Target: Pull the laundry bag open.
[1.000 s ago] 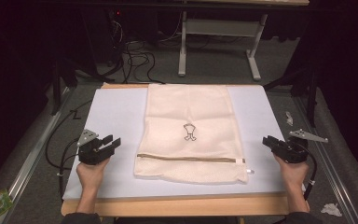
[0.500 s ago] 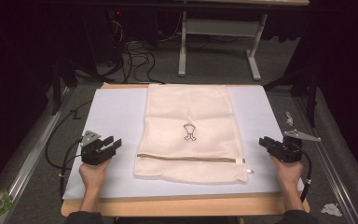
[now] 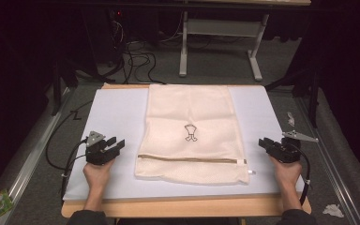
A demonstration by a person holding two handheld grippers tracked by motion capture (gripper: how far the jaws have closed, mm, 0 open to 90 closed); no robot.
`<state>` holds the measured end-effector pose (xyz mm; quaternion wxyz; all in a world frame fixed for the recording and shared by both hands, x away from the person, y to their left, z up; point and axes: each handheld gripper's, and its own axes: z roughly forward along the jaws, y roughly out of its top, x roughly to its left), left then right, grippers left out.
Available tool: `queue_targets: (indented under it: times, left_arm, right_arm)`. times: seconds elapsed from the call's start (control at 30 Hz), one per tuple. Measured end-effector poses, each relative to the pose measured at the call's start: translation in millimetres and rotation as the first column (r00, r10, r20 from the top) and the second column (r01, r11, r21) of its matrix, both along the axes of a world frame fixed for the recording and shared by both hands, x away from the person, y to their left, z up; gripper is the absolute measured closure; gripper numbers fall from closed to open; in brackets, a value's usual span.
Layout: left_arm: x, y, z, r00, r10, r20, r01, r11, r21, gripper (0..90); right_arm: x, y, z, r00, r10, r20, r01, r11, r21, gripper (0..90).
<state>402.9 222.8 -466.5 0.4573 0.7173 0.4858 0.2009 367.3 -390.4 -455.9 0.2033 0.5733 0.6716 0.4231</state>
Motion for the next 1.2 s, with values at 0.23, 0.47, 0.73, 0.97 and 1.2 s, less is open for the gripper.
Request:
queue_targets:
  times: [0.23,0.47,0.73,0.97,1.2]
  left_arm:
    - [4.4,-4.5,-6.6,1.0,0.004,0.005,-0.004,0.9994,0.033,55.8]
    - [6.3,-6.9,-10.6,0.9999,0.012,0.0,-0.012,0.9987,0.05,55.8]
    - [8.9,-9.2,-13.9,0.9998,0.018,0.004,-0.018,0.9982,0.057,55.8]
    - [9.4,-10.0,-15.1,0.9997,0.024,0.006,-0.025,0.9976,0.065,55.6]
    - [9.2,-10.6,-15.6,0.9996,0.026,0.009,-0.027,0.9972,0.07,55.4]
  right_arm:
    - [1.5,2.5,-2.8,1.0,-0.004,-0.005,0.004,0.9997,-0.025,68.3]
    - [3.3,4.2,-7.6,0.9999,-0.012,-0.008,0.012,0.9992,-0.037,67.8]
    - [4.1,4.1,-10.8,0.9998,-0.017,0.005,0.017,0.9991,-0.04,67.3]
    - [5.8,5.8,-13.8,0.9999,-0.017,0.001,0.017,0.999,-0.042,66.7]
    - [5.6,8.1,-17.5,0.9998,-0.018,0.007,0.019,0.9983,-0.055,66.3]
